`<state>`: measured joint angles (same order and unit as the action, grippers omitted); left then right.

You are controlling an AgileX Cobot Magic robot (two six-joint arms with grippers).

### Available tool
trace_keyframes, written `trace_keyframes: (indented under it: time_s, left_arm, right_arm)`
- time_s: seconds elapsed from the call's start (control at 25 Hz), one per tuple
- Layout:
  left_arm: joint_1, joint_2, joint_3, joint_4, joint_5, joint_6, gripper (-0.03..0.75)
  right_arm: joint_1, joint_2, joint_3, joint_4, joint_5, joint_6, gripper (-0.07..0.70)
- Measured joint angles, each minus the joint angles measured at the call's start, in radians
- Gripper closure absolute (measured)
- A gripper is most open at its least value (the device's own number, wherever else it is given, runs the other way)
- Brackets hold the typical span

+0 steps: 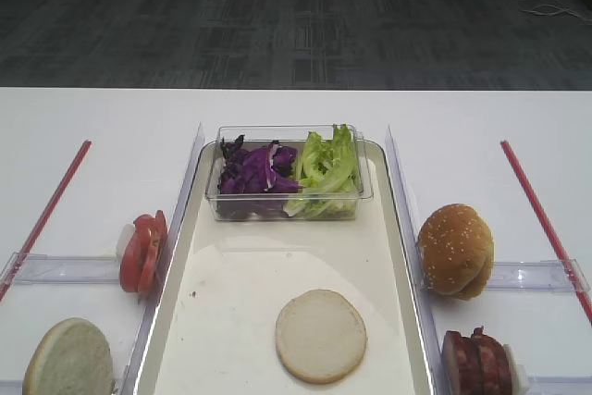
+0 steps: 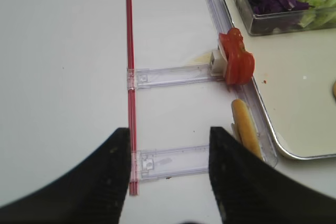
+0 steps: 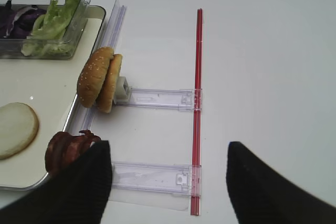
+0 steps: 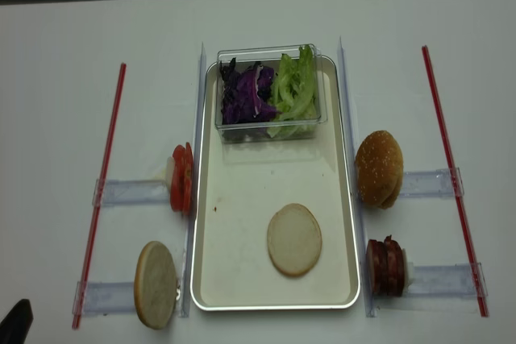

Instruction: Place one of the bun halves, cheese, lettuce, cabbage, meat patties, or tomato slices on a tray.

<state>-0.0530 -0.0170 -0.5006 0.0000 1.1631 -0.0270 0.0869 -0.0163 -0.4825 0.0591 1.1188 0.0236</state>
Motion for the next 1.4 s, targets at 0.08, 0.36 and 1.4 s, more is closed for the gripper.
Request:
trace_keyframes:
  time_s: [0.08,0.36,1.4]
  left_arm:
    - [0.000,0.000,0.000,0.000,0.000,0.000,0.358]
    - [0.000,0.000,0.000,0.000,0.000,-0.004,0.358]
    - [0.000,0.000,0.002,0.000,0.000,-0.008,0.358]
  right_arm:
    - [0.000,0.000,0.000,0.000,0.000,0.000,0.157]
    - [0.000,0.000,0.000,0.002,0.000,0.000,0.157]
    - [0.000,0.000,0.000,0.004,0.000,0.002,0.157]
